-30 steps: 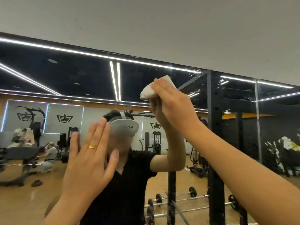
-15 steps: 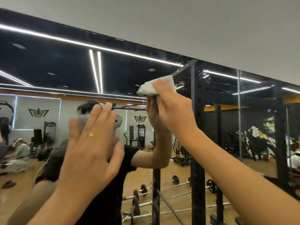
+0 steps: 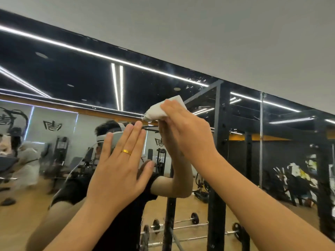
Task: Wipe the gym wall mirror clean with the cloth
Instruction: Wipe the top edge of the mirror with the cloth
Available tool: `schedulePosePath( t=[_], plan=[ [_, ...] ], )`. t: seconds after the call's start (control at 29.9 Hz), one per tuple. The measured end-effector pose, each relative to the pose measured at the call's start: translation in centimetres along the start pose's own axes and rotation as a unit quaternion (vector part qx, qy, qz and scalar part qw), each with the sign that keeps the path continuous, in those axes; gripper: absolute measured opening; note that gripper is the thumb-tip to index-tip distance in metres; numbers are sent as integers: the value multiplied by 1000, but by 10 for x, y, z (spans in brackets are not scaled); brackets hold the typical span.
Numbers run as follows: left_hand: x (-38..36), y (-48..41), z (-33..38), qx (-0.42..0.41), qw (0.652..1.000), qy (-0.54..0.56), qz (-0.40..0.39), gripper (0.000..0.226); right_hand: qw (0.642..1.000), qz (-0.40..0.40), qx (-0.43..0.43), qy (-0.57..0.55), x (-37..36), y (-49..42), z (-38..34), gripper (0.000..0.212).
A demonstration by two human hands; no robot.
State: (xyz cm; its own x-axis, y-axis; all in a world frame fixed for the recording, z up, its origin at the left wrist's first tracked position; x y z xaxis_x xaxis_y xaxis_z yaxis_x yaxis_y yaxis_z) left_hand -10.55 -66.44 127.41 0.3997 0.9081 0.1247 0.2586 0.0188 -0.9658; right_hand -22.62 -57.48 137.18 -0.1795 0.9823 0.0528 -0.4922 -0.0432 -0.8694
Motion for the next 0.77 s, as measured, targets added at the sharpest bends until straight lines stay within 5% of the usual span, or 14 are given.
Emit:
schedulePosePath(
  t=[0.4, 0.53, 0.77],
  plan=[
    [-3, 1, 1, -3, 999, -41, -13, 88, 987, 19, -157, -29, 9, -66, 80, 33],
    [-1, 2, 1, 0, 999, -41, -14, 87, 989, -43, -132, -49, 5, -16, 52, 36],
    [-4, 2, 2, 3, 999, -51, -12, 88, 994, 0, -103, -41, 9, -39, 79, 43]
  ],
)
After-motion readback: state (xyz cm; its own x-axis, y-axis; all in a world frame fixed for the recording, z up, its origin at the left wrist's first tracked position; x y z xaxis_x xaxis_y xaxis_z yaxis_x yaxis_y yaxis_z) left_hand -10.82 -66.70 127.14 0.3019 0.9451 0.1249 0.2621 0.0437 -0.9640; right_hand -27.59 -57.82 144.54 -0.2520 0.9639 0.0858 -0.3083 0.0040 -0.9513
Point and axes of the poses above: each hand's wrist, its own y-axis away from the middle knuckle, its own x-axis out of the back of the hand, z = x × y, the point moved 6 cm from there along -y, towards the middle knuckle, and after that the axes turned 10 degrees about -y, right-handed, at the moved point
